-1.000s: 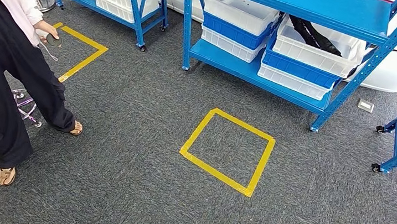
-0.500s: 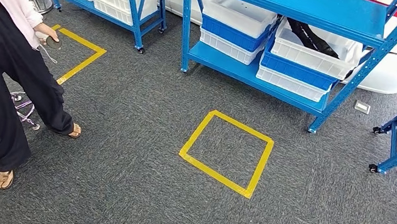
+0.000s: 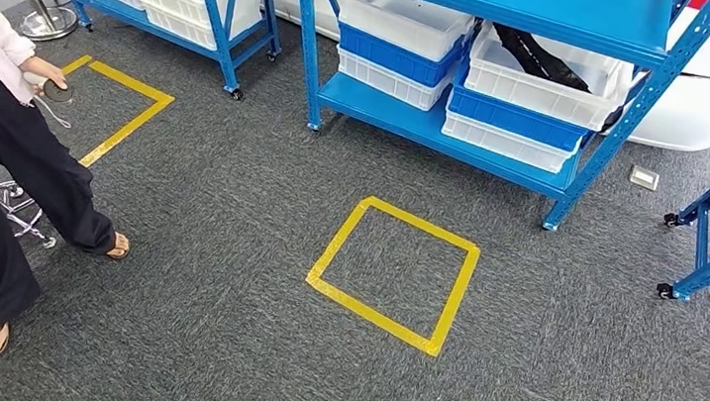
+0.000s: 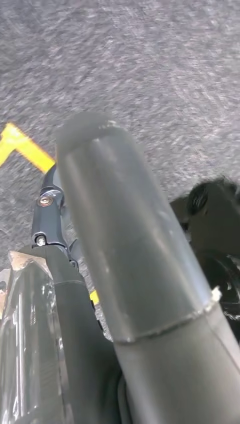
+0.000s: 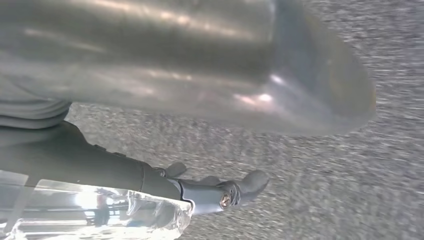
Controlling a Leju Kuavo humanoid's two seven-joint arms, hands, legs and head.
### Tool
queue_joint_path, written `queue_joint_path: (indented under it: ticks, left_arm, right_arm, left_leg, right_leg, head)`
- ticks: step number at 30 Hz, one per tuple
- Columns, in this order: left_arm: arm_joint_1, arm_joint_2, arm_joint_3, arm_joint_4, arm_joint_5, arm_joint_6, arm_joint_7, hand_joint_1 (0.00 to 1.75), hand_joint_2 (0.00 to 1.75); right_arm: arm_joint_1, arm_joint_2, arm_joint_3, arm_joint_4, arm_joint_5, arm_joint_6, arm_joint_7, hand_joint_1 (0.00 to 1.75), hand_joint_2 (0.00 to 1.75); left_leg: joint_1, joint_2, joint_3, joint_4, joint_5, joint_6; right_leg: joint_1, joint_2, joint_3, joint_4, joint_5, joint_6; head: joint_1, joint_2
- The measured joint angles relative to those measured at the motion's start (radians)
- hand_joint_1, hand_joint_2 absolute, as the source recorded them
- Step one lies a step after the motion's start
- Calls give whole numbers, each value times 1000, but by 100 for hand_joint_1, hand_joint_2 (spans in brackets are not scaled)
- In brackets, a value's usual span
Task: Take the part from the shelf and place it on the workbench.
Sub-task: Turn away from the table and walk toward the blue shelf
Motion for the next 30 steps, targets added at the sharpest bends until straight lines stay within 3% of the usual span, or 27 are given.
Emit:
queue_joint_path:
  ticks: [2,3,4,5,7,8,9,12,13,15,17,19,20,22,23,24,26,27,29,30]
  left_arm:
    - [3,0,0,0,-2,0,0,0,0]
    - [5,0,0,0,-2,0,-1,0,0]
    - [7,1,0,0,-3,0,-1,0,0]
    - [8,1,0,0,-4,0,-1,0,0]
    - [9,5,0,0,-6,0,-1,0,0]
    - [9,7,-1,0,-6,0,-1,0,0]
    - [8,8,-1,0,-6,0,-2,0,0]
    - [9,6,-1,0,-6,0,-3,0,0]
    - [9,5,-1,1,-6,0,-4,0,0]
    - [9,4,-1,1,-6,0,-5,0,0]
    - [8,3,-1,1,-6,0,-5,0,0]
    - [10,1,-1,1,-6,0,-5,0,0]
    - [11,1,-1,1,-6,1,-5,0,0]
    - [13,2,-1,1,-6,3,-4,0,0]
    - [13,3,-1,1,-6,5,-4,0,0]
    - [12,3,-1,1,-6,6,-4,0,0]
    - [9,2,-1,1,-5,7,-4,0,0]
    - [8,2,-1,1,-5,7,-4,0,0]
    - [6,0,-1,1,-5,8,-4,0,0]
    - [6,-1,-1,1,-6,8,-4,0,0]
  right_arm:
    - [0,0,0,0,0,0,2,0,0]
    - [2,0,0,0,-1,0,3,0,0]
    - [3,0,0,0,-1,0,4,0,0]
    - [4,0,0,0,-2,0,4,0,0]
    - [4,2,0,0,-2,1,4,0,0]
    - [2,4,0,1,-2,1,4,0,0]
    - [1,5,0,1,-2,2,4,0,0]
    - [0,6,0,1,-2,2,5,0,0]
    - [0,5,0,1,-2,2,5,0,0]
    - [-3,4,0,1,-2,2,4,0,0]
    - [-3,2,0,1,-1,2,4,0,0]
    - [3,1,0,2,0,2,5,0,0]
    - [6,0,0,2,1,2,6,0,0]
    - [9,0,0,5,3,3,6,0,0]
    - [8,0,0,6,4,4,7,0,0]
    - [7,0,0,8,5,4,8,0,0]
    - [3,0,0,8,6,5,9,0,0]
    - [1,0,0,8,6,5,10,0,0]
    - [-1,-2,0,8,6,5,10,0,0]
    - [-3,-3,0,8,5,5,10,0,0]
  left_leg:
    - [-2,0,-83,88,-41,0]
    - [-4,-1,-107,94,-49,4]
    - [-8,-1,-114,67,-36,11]
    - [-14,-2,-107,14,-1,22]
    - [-30,-12,-81,-98,98,49]
    - [-38,-18,-70,-131,129,59]
    - [-44,-23,-63,-150,142,66]
    - [-44,-26,-13,-189,131,79]
    - [-42,-25,10,-199,128,84]
    - [-40,-23,42,-210,117,86]
    - [-38,-24,62,-211,97,84]
    - [-36,-28,92,-211,70,77]
    - [-34,-29,110,-211,55,72]
    - [-32,-28,141,-208,23,60]
    - [-31,-27,151,-208,8,52]
    - [-30,-26,163,-207,-3,44]
    - [-26,-23,172,-199,-7,32]
    - [-24,-22,171,-185,-2,28]
    - [-20,-17,132,-117,13,23]
    - [-18,-15,94,-58,12,19]
  right_leg:
    - [9,4,17,0,-16,-12]
    - [13,7,28,0,-25,-15]
    - [16,11,39,0,-36,-16]
    - [19,13,51,-1,-46,-16]
    - [22,18,71,-4,-68,-13]
    - [22,21,80,-8,-77,-8]
    - [23,23,91,-9,-81,-2]
    - [27,22,107,15,-65,25]
    - [25,19,91,48,-60,32]
    - [21,13,21,154,-74,34]
    - [15,12,-66,232,-132,28]
    - [5,10,-112,217,-175,34]
    - [-1,9,-120,175,-163,47]
    - [-9,-5,-113,69,-43,84]
    - [-7,-12,-103,33,13,87]
    - [-2,-17,-94,13,54,79]
    - [6,-16,-81,6,60,41]
    - [5,-14,-75,4,58,29]
    - [4,-11,-58,0,49,7]
    - [3,-9,-46,-1,42,-4]
  head:
    - [-1,0]
    - [-1,0]
    - [-1,0]
    - [0,0]
    - [1,0]
    - [1,0]
    - [2,0]
    - [2,0]
    - [2,0]
    - [4,0]
    - [4,0]
    - [4,0]
    - [4,0]
    - [5,0]
    - [5,0]
    - [4,0]
    - [2,0]
    - [1,0]
    - [-1,0]
    - [-2,0]
